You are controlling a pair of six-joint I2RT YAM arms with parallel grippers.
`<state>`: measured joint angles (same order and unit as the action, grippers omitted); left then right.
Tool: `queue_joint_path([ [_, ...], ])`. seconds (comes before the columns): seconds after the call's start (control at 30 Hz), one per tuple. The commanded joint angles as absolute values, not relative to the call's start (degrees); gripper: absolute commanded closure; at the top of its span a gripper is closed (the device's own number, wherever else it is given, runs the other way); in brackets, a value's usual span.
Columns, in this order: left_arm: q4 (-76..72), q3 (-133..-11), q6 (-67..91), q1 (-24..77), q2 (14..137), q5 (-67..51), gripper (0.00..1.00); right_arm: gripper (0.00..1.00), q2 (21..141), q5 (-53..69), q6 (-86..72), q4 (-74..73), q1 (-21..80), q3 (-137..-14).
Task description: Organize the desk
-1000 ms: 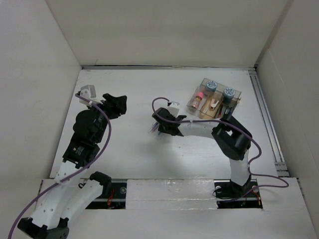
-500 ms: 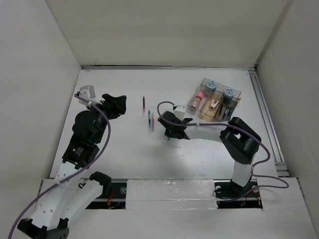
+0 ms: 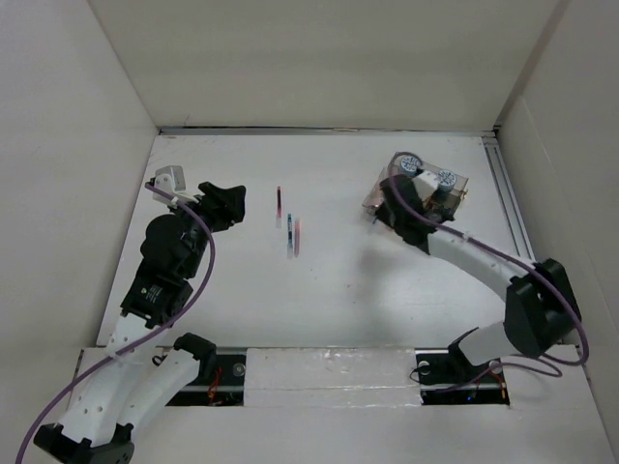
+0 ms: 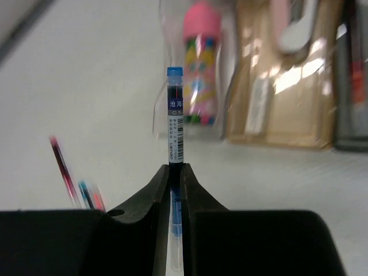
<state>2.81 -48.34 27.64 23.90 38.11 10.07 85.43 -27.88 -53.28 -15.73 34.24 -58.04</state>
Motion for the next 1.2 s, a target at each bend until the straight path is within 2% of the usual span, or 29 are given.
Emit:
queue_joint_path([
  [0.0,0.5,-48.3,27.0,23.6,37.5,9.2,0.41,0.99,79.9,-28.6,-52.5,-10.0,26.3,-54.6],
  [0.13,1.1,-48.5,27.1,23.6,38.3,9.0,0.42,0.99,79.5,-26.6,-54.4,-7.7,14.0,-52.0],
  [0.27,0.4,-48.2,27.1,23.6,37.4,9.6,0.41,0.98,80.1,-21.6,-55.0,-5.2,6.1,-50.2],
  [0.43,0.5,-48.2,27.0,23.6,37.4,9.8,0.41,0.97,81.8,-17.7,-52.5,-5.4,0.3,-51.7],
  [0.6,1.1,-48.8,26.9,23.6,38.9,9.1,0.42,0.95,83.3,-13.8,-51.9,-4.9,-1.4,-51.2],
  [0.67,0.6,-48.3,27.0,23.6,38.5,9.5,0.41,0.9,84.5,-12.3,-51.2,-5.8,-2.0,-51.8],
  [0.83,1.1,-48.6,26.9,23.6,38.9,9.5,0.42,0.64,84.3,-9.8,-50.8,-5.3,-2.0,-51.9],
  [0.97,1.0,-48.7,26.9,23.6,38.8,9.9,0.41,0.61,79.7,-10.3,-50.5,-5.5,-0.1,-51.6],
  [1.0,1.3,-48.7,26.8,23.6,39.1,9.8,0.42,0.63,78.5,-9.8,-50.8,-4.2,1.0,-51.2],
  [1.07,1.1,-48.6,26.8,23.6,38.4,9.8,0.42,0.73,76.8,-9.1,-50.8,-2.8,6.6,-50.9],
  [1.1,0.7,-48.4,26.9,23.6,38.2,10.0,0.42,0.8,76.2,-8.1,-50.5,-1.1,9.3,-50.9],
  [1.13,0.5,-48.3,27.0,23.6,38.2,10.2,0.42,0.96,76.5,-7.9,-50.2,-0.7,12.3,-51.1],
  [1.17,0.5,-48.6,27.0,23.6,38.8,9.9,0.42,1.0,77.3,-7.7,-50.2,-0.7,15.3,-52.7],
])
